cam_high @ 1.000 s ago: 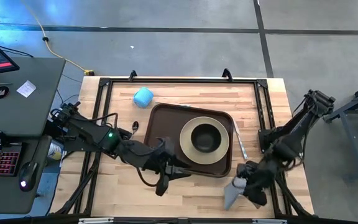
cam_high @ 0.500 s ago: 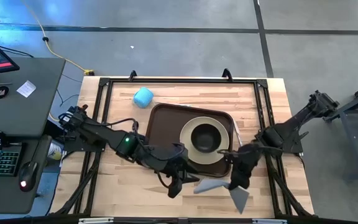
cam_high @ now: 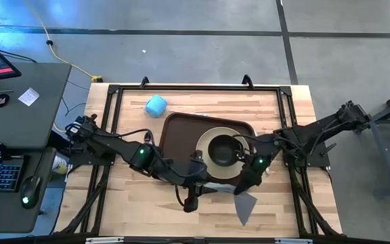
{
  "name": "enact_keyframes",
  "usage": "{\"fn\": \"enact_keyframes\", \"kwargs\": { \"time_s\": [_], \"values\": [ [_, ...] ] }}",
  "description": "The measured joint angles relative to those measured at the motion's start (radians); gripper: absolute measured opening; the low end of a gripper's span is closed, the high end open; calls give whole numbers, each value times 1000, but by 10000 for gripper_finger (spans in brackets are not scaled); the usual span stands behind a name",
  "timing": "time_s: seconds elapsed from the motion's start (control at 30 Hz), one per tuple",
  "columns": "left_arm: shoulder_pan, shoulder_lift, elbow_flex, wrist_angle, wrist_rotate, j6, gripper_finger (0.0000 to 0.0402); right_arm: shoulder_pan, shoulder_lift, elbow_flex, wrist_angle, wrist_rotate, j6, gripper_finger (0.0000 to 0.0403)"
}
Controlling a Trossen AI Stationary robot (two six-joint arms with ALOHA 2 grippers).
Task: Set up tray
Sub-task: Put the gray napkin on the dark brown serving tray to the left of the brown plate
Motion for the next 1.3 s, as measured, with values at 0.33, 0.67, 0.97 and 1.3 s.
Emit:
{"fn": "enact_keyframes", "kwargs": {
  "time_s": [0.33,0.67,0.97,1.3],
  "values": [
    [26,34,0,-39,0,89,168,-12,0,0,56,-22,17,0],
    [46,65,3,67,41,72,168,-27,0,0,61,-14,22,0],
    [65,103,2,44,13,61,168,-44,0,0,96,-13,6,0],
    [99,130,1,59,51,49,168,-43,0,0,98,-29,-5,0]
  ]
}}
